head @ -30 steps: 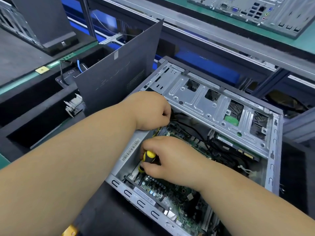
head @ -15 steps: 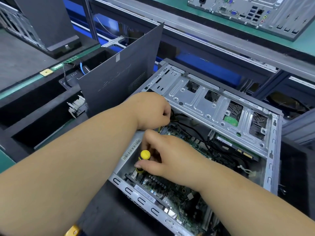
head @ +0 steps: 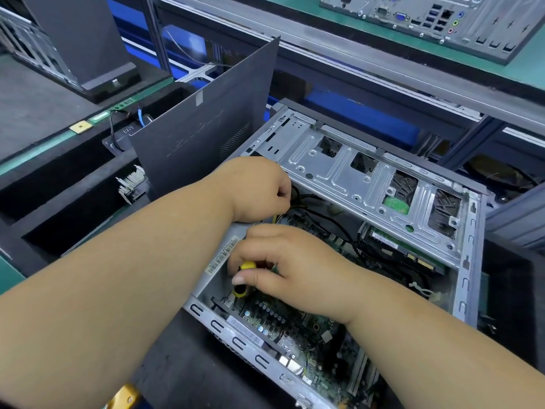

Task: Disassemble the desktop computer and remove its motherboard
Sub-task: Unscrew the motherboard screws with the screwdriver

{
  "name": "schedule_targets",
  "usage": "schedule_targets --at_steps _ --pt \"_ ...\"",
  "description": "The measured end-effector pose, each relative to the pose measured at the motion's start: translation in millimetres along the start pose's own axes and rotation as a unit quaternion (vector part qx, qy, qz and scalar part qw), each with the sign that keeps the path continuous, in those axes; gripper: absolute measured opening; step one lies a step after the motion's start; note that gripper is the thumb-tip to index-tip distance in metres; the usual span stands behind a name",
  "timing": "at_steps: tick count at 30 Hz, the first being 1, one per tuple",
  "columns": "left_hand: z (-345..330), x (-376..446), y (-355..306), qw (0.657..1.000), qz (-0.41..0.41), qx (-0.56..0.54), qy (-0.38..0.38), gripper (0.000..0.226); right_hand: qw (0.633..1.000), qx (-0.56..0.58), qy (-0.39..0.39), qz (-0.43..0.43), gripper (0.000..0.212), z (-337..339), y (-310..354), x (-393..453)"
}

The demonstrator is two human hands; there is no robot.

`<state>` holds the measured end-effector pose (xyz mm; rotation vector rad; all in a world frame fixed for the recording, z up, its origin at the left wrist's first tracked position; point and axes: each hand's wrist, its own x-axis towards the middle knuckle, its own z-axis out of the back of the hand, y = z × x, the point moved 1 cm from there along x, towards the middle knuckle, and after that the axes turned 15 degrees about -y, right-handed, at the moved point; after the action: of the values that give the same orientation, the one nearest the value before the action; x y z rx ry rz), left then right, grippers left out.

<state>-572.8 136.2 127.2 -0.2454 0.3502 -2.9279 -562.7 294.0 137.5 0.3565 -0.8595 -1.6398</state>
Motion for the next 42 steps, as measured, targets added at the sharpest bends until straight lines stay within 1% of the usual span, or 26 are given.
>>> schedule_targets --at_steps 4,7,9,14,16,18,20,22,23,26,30,34,36,39,42 --pt "0.8 -0.3 -0.8 1.000 -0.003 -0.003 0.007 0.017 1.000 -0.015 -0.006 -0.016 0.024 2.2 -0.6 -0.6" --pt "2.8 0.0 -1.3 1.000 -0.004 -0.002 0.014 0.017 1.000 0.000 -0.011 -0.011 0.021 4.4 -1.0 -1.2" --pt "3.6 0.1 -1.4 1.000 -0.001 0.000 0.016 0.017 0.999 0.031 -0.012 -0.026 0.020 6.4 -1.2 -0.6" --pt "3.4 -0.6 -3.1 1.000 0.004 0.003 0.016 0.017 0.996 0.072 -0.014 -0.044 0.025 8.1 1.0 -1.8" --pt "3.9 0.1 -3.0 1.000 0.001 0.002 0.015 0.017 0.995 0.082 -0.015 -0.050 0.018 8.5 1.4 -1.1" --pt "3.6 0.1 -2.0 1.000 -0.004 -0.001 0.018 0.018 0.996 0.066 -0.014 -0.051 0.012 7.9 1.3 0.2" --pt "1.1 0.7 0.2 1.000 -0.008 -0.003 0.017 0.018 0.998 0.047 -0.012 -0.049 0.017 5.5 0.4 1.6" --pt "-0.6 1.2 1.7 1.000 -0.010 0.000 0.012 0.020 0.996 0.063 -0.011 -0.061 0.027 3.3 1.1 2.5" --pt "-1.0 1.3 1.9 1.000 -0.009 0.002 0.011 0.020 0.995 0.072 -0.013 -0.067 0.029 2.6 0.5 2.6" --pt "-1.6 2.0 1.5 1.000 -0.005 0.004 0.011 0.019 0.996 0.062 -0.021 -0.066 0.023 2.8 -1.7 2.4" --pt "-1.8 2.4 1.0 1.000 0.006 0.002 0.017 0.018 0.994 0.084 -0.016 -0.073 0.018 4.0 -0.3 3.3" --pt "-0.8 1.5 -0.3 1.000 0.018 0.002 0.018 0.018 0.998 0.055 -0.003 -0.041 0.025 1.7 0.3 1.9" --pt "0.6 1.1 -1.7 1.000 0.017 0.003 0.016 0.017 0.999 0.041 -0.009 -0.035 0.024 0.6 0.4 1.2" --pt "2.8 0.5 -2.6 1.000 0.018 0.002 0.018 0.017 0.997 0.050 -0.014 -0.052 0.021 -1.2 1.5 -0.3" --pt "3.5 0.2 -3.6 0.999 0.026 0.001 0.018 0.016 0.995 0.082 -0.023 -0.058 0.021 -0.6 3.4 -1.4"
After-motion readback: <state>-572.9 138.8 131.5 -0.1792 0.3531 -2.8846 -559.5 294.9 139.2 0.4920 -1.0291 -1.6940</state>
